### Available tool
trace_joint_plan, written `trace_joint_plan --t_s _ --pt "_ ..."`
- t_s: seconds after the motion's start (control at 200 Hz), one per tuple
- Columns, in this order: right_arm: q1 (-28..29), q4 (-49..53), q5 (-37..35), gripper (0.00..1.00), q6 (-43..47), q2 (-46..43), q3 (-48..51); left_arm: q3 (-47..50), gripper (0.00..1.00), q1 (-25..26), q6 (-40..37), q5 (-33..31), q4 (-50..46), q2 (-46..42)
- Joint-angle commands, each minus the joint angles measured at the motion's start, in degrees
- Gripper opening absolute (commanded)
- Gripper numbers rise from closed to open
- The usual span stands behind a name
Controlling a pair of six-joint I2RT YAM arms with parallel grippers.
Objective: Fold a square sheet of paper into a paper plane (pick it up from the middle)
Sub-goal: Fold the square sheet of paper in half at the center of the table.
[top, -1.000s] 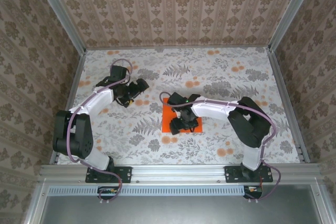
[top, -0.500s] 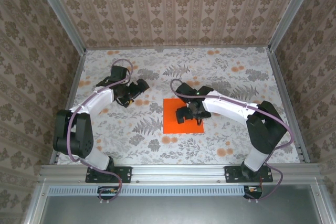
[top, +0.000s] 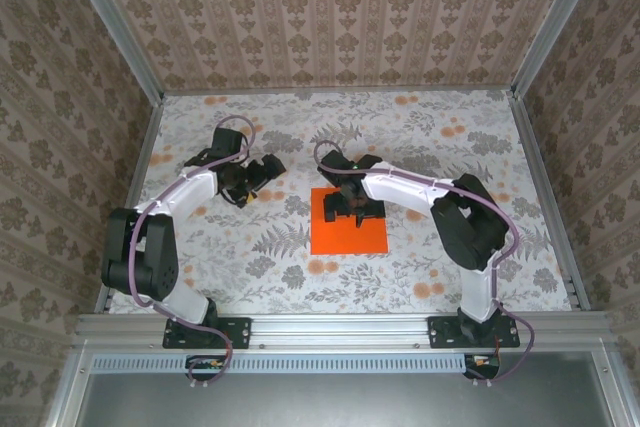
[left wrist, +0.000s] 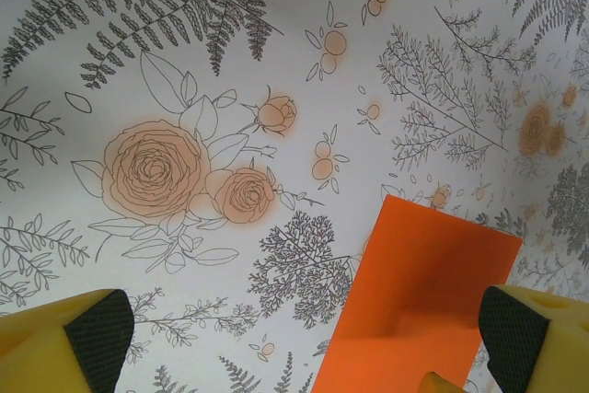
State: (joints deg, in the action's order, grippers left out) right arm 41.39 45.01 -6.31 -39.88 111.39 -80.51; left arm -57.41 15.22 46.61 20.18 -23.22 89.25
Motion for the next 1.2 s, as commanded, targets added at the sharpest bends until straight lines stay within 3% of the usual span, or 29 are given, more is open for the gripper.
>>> trace_joint_plan --t_s 0.0,0.26,0.93,1.195 --pt "0.01 0.6 1.83 1.0 -2.05 2.45 -2.78 0.76 1.0 -0.45 -1.35 1.26 0.93 0.76" --pt "0.05 1.86 1.56 0.99 -2.39 6.9 -4.12 1.12 1.0 -0.37 -1.09 1.74 1.0 0.81" --pt "-0.58 0.54 1.96 0.81 -2.4 10.23 -0.61 1.17 1.0 -0.21 -0.91 1.64 0.14 0.49" --pt "-1.39 -9.51 9.82 0.51 -0.48 3.01 2.76 2.83 1.0 0.05 -1.62 3.77 1.89 -0.12"
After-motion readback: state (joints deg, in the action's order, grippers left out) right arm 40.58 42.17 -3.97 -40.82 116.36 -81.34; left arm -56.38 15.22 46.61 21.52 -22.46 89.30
